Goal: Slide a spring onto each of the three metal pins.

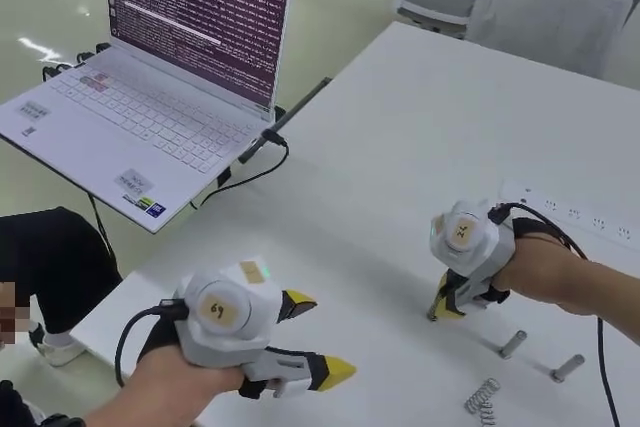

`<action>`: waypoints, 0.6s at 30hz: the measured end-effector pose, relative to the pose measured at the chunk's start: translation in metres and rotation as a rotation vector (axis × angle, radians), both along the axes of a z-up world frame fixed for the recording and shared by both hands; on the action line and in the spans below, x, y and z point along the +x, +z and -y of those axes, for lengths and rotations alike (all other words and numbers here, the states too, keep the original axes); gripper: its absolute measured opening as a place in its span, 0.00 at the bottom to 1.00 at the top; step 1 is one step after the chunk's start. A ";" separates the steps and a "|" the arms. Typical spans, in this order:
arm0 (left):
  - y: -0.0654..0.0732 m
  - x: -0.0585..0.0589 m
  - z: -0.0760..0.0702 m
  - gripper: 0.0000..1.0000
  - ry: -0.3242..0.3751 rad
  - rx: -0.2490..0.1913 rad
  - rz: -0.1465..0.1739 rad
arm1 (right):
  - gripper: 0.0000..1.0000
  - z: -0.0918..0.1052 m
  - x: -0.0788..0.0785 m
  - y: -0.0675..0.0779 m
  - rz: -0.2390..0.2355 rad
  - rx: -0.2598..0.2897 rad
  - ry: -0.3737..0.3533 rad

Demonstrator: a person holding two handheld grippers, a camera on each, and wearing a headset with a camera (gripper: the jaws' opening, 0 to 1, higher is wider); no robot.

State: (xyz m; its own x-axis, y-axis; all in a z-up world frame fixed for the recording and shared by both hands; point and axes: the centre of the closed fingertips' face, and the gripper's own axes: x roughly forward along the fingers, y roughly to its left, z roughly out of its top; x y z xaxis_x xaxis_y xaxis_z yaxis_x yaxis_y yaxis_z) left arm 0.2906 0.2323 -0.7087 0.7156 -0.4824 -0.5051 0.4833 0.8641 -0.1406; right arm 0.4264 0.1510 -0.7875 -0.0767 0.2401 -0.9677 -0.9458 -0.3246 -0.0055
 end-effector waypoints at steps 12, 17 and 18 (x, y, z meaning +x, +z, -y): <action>0.001 0.001 0.005 0.49 -0.022 0.005 0.003 | 0.16 0.005 -0.002 0.013 0.005 0.020 -0.026; 0.003 0.002 0.008 0.49 -0.031 0.006 0.006 | 0.17 0.006 0.002 0.024 0.028 0.041 -0.036; 0.003 0.002 0.008 0.49 -0.033 0.008 0.007 | 0.17 0.006 0.003 0.027 0.033 0.047 -0.038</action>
